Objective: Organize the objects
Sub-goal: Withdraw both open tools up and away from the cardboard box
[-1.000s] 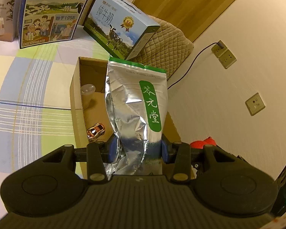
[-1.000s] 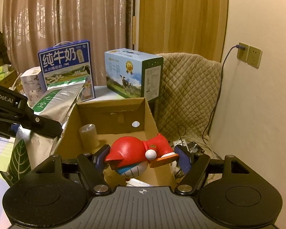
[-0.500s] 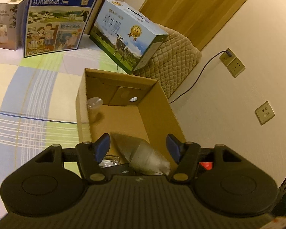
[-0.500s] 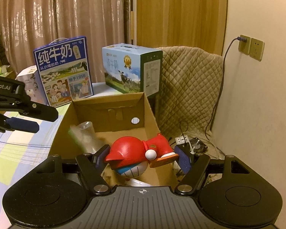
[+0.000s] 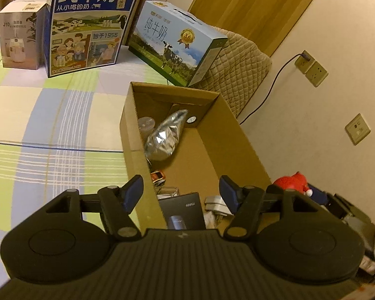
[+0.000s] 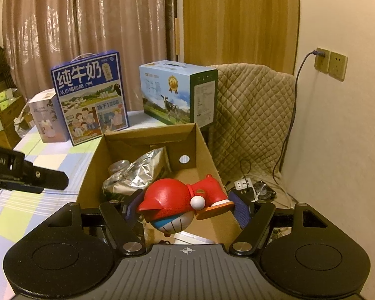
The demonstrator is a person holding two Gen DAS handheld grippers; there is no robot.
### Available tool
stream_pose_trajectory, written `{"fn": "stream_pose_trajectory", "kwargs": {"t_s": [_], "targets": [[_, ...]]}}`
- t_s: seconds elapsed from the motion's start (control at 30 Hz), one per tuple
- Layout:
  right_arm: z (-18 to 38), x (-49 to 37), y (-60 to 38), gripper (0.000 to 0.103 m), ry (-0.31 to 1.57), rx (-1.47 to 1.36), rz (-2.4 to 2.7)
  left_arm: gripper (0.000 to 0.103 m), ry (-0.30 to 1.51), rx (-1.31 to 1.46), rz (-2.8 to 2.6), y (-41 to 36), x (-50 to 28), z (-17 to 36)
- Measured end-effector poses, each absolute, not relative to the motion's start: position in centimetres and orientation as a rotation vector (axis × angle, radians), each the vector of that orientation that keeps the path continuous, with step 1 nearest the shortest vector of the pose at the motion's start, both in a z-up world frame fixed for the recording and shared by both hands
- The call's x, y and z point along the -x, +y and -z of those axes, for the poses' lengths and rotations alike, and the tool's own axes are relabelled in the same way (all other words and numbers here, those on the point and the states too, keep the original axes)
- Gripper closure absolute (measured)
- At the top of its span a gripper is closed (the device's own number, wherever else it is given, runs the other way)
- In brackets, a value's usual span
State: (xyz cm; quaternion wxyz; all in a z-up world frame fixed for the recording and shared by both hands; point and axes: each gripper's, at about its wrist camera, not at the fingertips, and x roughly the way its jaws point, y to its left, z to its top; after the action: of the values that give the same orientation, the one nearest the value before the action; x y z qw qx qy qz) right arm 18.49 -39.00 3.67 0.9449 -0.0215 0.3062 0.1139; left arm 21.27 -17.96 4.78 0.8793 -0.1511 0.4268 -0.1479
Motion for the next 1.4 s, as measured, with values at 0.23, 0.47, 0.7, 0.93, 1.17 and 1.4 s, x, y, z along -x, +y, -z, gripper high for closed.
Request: {"fn": "stream_pose_trajectory", "kwargs": {"t_s": [0.23,0.47,0.7,0.93,1.17,1.4], "targets": [[-3.8,-18.5,-38.8,0.033,0.623,0.045,-0.233,0.038,0.889,0.299,0.295,-17.9,-20.7,-4.8],[-3.8,-18.5,-38.7,0.033,0.624,0.042,-0.232,0.037,0.895,0.285,0.290,-18.0,-20.4,-4.4],[-3.7,-18.7,-38.7,0.033,0.630,0.038,-0.234,0.029,0.897,0.271,0.279,-18.0,-20.4,-4.0],[-3.6,-19.2,-38.8,0.033,0.631,0.028,-0.236,0.027,0.899,0.250,0.268,-18.0,-20.5,-3.6],[-3.6,-19.9,-38.6,0.033,0.636,0.015,-0.241,0.015,0.896,0.236,0.251,-17.7,-20.6,-3.4],[-3.9,-21.4,-38.6,0.031,0.612,-0.040,-0.292,0.003,0.881,0.218,0.225,-17.3,-20.7,-3.2]]}}
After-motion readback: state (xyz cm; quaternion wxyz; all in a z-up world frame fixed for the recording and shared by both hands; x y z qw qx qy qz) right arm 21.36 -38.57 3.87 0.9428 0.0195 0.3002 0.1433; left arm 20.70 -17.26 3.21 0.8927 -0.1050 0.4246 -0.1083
